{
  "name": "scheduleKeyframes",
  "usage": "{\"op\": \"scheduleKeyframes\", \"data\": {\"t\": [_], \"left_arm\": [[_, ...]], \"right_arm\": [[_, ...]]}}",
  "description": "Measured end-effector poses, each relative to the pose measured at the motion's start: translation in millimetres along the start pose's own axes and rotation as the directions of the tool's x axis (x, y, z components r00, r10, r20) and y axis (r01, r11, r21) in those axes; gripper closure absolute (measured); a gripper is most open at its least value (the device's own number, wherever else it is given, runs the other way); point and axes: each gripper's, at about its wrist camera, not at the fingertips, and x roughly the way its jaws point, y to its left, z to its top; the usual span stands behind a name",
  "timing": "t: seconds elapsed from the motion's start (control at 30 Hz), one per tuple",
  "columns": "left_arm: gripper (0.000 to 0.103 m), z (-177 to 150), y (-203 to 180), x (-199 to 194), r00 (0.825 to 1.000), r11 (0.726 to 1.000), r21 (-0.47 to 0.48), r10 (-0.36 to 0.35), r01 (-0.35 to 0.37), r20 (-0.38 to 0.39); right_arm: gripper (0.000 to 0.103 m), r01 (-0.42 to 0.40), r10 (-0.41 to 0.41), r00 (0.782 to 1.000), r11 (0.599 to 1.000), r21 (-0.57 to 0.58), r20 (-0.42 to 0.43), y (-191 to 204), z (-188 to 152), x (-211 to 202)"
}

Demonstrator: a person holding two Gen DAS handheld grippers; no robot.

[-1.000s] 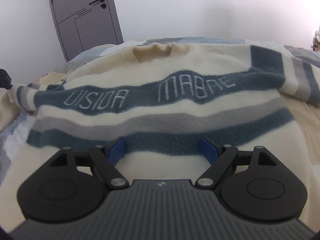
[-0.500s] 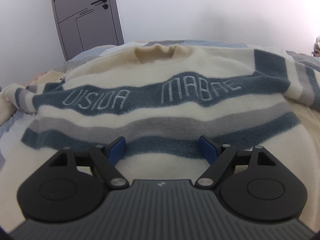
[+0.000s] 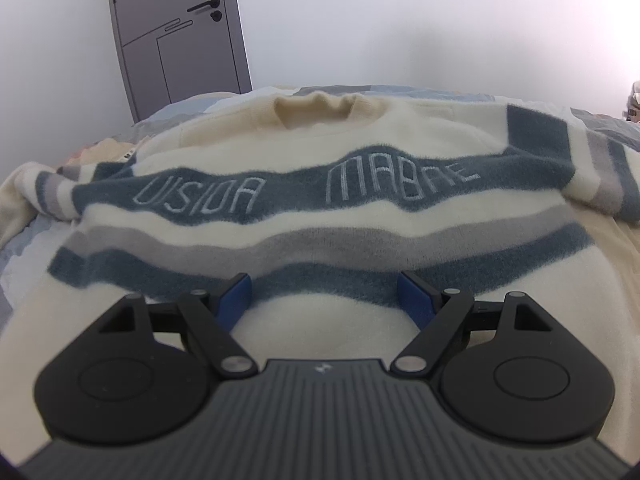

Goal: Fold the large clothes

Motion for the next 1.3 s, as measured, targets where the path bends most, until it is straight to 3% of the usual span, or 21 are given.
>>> {"op": "scheduleKeyframes", "data": {"t": [0.1,0.2,0.33,0.53,0.57,0.63,0.67,0.7,0.87,0.97,1.07,1.3], "left_arm": [[0.090,22,-2,-11,0.997,0.996,0.080,0.021,-0.027,0.074],[0.091,49,8,-13,0.984,0.991,0.062,0.105,-0.115,0.146],[0.091,72,19,11,0.965,0.970,0.056,0.229,-0.237,0.125],[0.090,66,11,32,0.967,0.969,0.015,0.247,-0.248,0.062],[0.089,66,8,29,0.971,0.972,-0.003,0.234,-0.234,0.044],[0.073,76,3,19,0.981,0.982,-0.014,0.190,-0.190,0.035],[0.052,79,0,8,0.986,0.987,-0.020,0.162,-0.162,0.041],[0.039,80,-3,-2,0.988,0.989,-0.027,0.144,-0.143,0.050],[0.032,76,-25,-73,0.997,1.000,-0.020,-0.005,0.007,0.079],[0.032,60,-35,-117,0.991,0.991,-0.062,-0.116,0.120,0.063],[0.032,37,-51,-155,0.975,0.974,-0.052,-0.220,0.221,0.035],[0.032,-41,-85,-229,0.934,0.934,0.009,-0.356,0.356,-0.023]], "right_arm": [[0.021,0.006,-0.006,1.000,1.000,0.022,-0.003,-1,0,1],[0.022,0.009,-0.009,1.000,0.999,0.052,0.000,-3,-1,0],[0.020,0.017,-0.017,1.000,0.999,0.037,-0.005,1,-1,4],[0.020,0.002,-0.002,1.000,0.999,0.046,-0.009,-2,-1,5],[0.020,0.002,-0.002,1.000,0.999,0.042,-0.011,-2,0,6],[0.020,0.004,-0.004,1.000,1.000,0.026,-0.017,0,2,7],[0.020,0.000,0.000,1.000,1.000,0.015,-0.019,1,3,8],[0.020,-0.006,0.006,1.000,1.000,0.010,-0.021,1,4,9],[0.022,-0.016,0.016,1.000,1.000,0.007,-0.026,-2,9,2],[0.022,-0.029,0.030,0.999,0.999,0.035,-0.030,-11,9,-11],[0.022,-0.019,0.019,1.000,0.998,0.061,-0.006,-24,11,-30],[0.022,0.019,-0.025,0.999,0.983,0.185,0.030,-60,15,-80]]}}
